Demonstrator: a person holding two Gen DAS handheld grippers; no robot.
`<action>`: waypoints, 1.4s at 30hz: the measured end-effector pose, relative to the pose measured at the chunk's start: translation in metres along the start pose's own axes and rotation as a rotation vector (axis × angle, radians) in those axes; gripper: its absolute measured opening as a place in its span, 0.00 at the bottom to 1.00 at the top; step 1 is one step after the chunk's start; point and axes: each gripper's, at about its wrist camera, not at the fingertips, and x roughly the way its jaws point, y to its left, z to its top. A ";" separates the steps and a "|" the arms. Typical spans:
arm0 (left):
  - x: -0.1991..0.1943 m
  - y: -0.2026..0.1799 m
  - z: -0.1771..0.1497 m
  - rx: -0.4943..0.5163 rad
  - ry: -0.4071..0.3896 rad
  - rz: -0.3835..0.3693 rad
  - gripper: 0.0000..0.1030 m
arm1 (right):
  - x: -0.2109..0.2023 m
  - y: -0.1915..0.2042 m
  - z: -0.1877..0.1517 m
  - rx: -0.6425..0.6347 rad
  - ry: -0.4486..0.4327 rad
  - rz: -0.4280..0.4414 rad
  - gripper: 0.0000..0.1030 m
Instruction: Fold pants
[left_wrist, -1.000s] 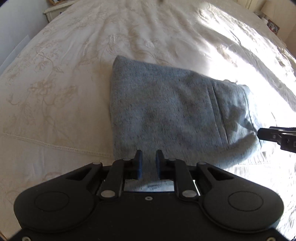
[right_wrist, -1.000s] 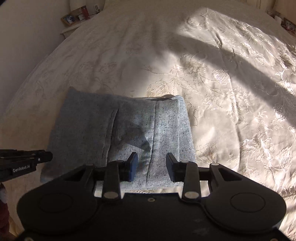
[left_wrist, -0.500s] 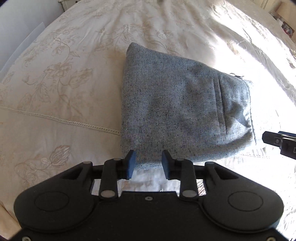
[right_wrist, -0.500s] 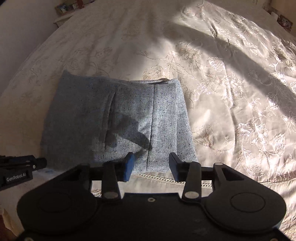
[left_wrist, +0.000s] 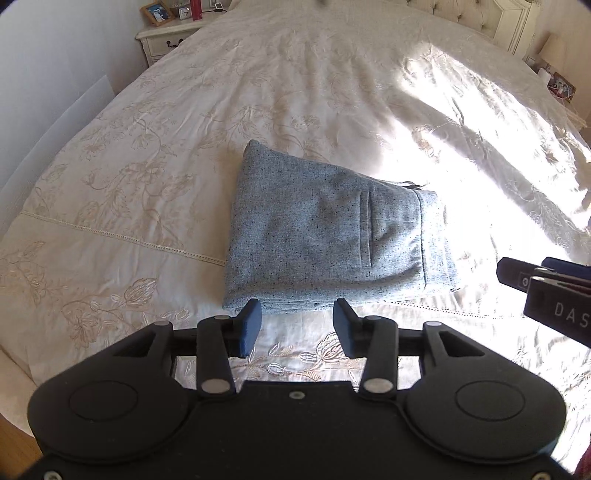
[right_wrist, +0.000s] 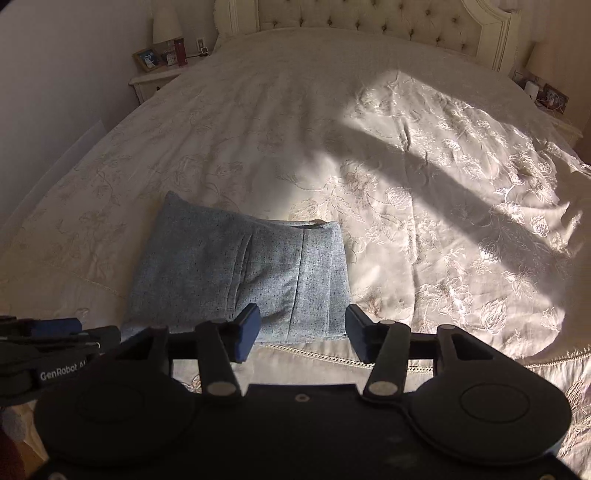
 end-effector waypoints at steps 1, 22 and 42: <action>-0.004 -0.001 0.000 -0.002 -0.005 0.003 0.51 | -0.005 -0.001 -0.002 0.005 -0.001 0.002 0.53; -0.049 -0.002 -0.016 -0.031 -0.077 0.054 0.54 | -0.040 0.002 -0.017 0.001 -0.025 -0.016 0.57; -0.057 -0.009 -0.020 -0.016 -0.089 0.068 0.54 | -0.044 0.002 -0.018 0.002 -0.025 -0.008 0.58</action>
